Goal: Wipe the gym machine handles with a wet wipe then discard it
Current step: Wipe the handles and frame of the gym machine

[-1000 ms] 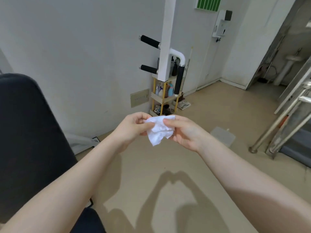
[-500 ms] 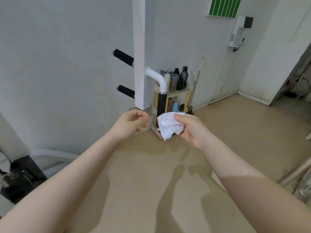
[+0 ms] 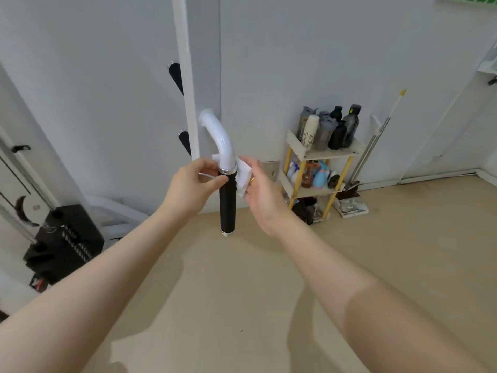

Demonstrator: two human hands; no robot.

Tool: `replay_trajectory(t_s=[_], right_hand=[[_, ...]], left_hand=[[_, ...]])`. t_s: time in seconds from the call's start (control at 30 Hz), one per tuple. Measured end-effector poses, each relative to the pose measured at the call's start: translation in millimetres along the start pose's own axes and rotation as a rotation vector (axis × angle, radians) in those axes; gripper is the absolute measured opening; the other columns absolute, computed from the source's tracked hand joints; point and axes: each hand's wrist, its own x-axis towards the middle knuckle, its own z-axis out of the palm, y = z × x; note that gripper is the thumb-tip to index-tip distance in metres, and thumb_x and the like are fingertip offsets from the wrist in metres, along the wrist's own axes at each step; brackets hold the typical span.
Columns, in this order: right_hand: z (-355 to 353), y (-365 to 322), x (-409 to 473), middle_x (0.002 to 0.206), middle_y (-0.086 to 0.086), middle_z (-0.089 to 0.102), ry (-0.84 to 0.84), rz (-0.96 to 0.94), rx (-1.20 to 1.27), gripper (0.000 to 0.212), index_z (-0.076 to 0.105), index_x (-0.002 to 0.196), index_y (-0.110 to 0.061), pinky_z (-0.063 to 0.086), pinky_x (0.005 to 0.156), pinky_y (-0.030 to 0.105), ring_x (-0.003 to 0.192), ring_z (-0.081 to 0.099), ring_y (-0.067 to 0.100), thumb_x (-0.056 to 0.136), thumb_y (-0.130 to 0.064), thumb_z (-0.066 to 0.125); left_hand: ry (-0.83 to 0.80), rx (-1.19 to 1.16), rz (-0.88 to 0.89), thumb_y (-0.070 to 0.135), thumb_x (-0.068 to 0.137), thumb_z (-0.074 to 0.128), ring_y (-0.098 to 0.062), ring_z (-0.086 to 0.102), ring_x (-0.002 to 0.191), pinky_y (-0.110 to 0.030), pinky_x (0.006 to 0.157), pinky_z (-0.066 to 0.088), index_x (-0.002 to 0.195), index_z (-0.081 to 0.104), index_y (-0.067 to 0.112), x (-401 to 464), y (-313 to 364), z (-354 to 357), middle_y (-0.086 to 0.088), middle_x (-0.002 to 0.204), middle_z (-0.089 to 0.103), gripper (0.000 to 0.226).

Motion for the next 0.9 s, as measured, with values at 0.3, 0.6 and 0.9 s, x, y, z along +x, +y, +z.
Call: replay_trajectory(t_s=[0.3, 0.6, 0.9], right_hand=[[0, 26, 7, 0.080, -0.007, 0.060, 0.021, -0.066, -0.035, 0.017, 0.053, 0.094, -0.024, 0.044, 0.074, 0.013, 0.070, 0.057, -0.005, 0.097, -0.012, 0.041], [-3, 61, 13, 0.085, 0.010, 0.048, 0.126, 0.107, -0.089, 0.014, 0.052, 0.093, -0.020, 0.035, 0.079, 0.034, 0.082, 0.042, 0.020, 0.098, -0.015, 0.040], [-5, 63, 9, 0.075, -0.001, 0.054, 0.199, 0.247, -0.266, 0.014, 0.052, 0.095, -0.018, 0.039, 0.071, 0.026, 0.072, 0.049, 0.012, 0.098, -0.021, 0.039]], left_hand=[[-0.042, 0.027, 0.046, 0.015, 0.082, 0.068, -0.007, 0.067, 0.087, -0.033, 0.090, 0.051, 0.087, 0.063, 0.025, 4, -4, -14, 0.006, 0.091, 0.071, 0.013], [-0.088, 0.053, 0.064, 0.017, 0.081, 0.069, -0.006, 0.067, 0.085, -0.031, 0.089, 0.051, 0.091, 0.062, 0.021, 9, -6, -17, 0.010, 0.088, 0.067, 0.013], [-0.199, 0.047, 0.100, 0.019, 0.083, 0.067, 0.005, 0.064, 0.077, -0.024, 0.084, 0.050, 0.086, 0.061, 0.032, 20, -6, -15, 0.017, 0.089, 0.066, 0.015]])
